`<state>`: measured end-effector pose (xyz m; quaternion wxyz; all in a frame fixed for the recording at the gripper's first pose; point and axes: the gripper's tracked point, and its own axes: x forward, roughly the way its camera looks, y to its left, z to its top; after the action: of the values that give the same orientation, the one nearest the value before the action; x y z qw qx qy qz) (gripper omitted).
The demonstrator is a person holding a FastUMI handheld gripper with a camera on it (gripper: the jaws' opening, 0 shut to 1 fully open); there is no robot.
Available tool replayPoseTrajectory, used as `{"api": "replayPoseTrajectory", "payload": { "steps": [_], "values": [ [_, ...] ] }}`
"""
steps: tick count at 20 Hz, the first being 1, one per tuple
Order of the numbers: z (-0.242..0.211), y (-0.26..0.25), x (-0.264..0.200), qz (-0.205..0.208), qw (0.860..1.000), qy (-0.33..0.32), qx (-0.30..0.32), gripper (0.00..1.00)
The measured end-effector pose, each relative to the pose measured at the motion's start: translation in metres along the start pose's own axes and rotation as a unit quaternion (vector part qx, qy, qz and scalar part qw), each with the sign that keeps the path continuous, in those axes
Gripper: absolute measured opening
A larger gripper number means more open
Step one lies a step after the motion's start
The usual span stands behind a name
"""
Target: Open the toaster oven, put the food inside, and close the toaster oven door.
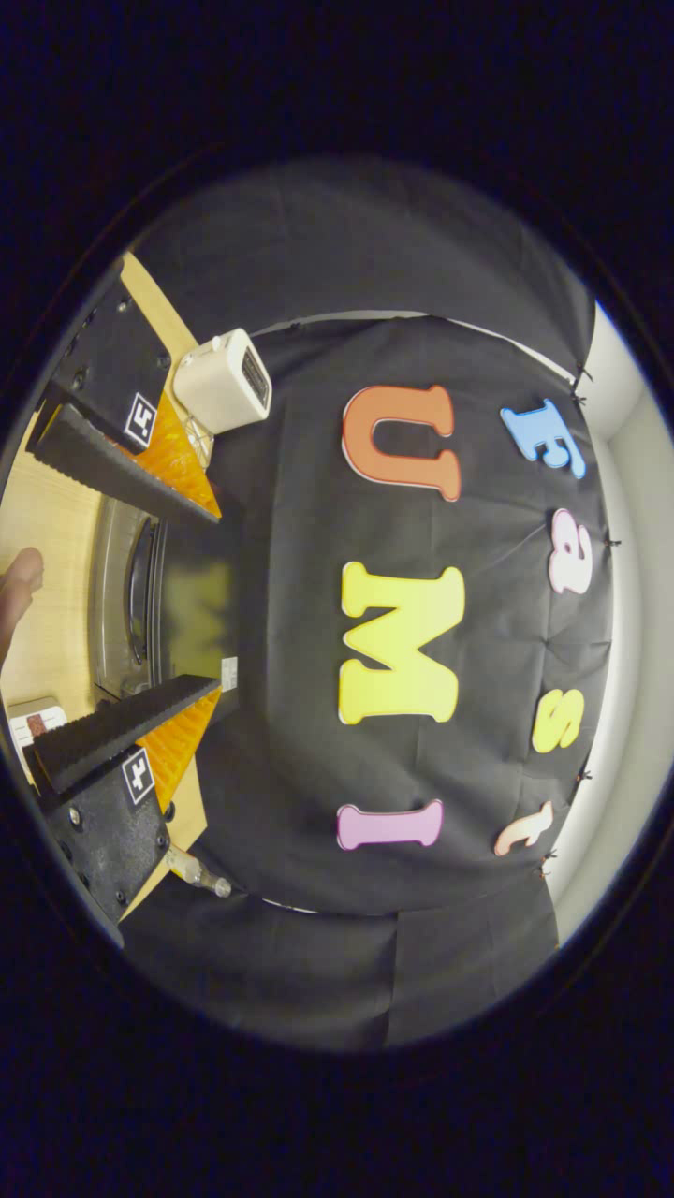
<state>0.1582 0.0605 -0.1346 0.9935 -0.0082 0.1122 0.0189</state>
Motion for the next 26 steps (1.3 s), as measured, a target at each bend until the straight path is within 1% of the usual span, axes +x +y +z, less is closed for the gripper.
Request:
{"api": "replayPoseTrajectory", "payload": {
  "steps": [3, 4, 6, 8, 9, 11, 12, 13, 16, 17, 21, 26],
  "values": [
    [-0.034, 0.000, 0.049, -0.008, 0.999, 0.045, -0.008, 1.00],
    [-0.042, -0.001, 0.059, -0.012, 0.998, 0.056, -0.007, 1.00],
    [-0.055, 0.004, 0.077, -0.008, 0.998, 0.070, 0.003, 1.00],
    [-0.071, 0.000, 0.086, -0.017, 0.996, 0.088, 0.013, 1.00],
    [-0.077, 0.003, 0.088, -0.010, 0.995, 0.095, 0.018, 1.00],
    [-0.075, 0.006, 0.091, -0.008, 0.995, 0.086, 0.042, 1.00],
    [-0.077, 0.006, 0.091, -0.008, 0.996, 0.084, 0.037, 0.99],
    [-0.077, 0.006, 0.089, -0.008, 0.996, 0.080, 0.028, 0.99],
    [-0.080, 0.007, 0.082, -0.008, 0.997, 0.073, 0.037, 0.99],
    [-0.082, 0.007, 0.075, -0.009, 0.996, 0.083, 0.037, 0.99],
    [-0.095, 0.008, 0.036, -0.014, 0.996, 0.079, 0.036, 0.99],
    [-0.131, 0.011, -0.010, -0.009, 0.995, 0.095, 0.033, 0.99]
  ]
}}
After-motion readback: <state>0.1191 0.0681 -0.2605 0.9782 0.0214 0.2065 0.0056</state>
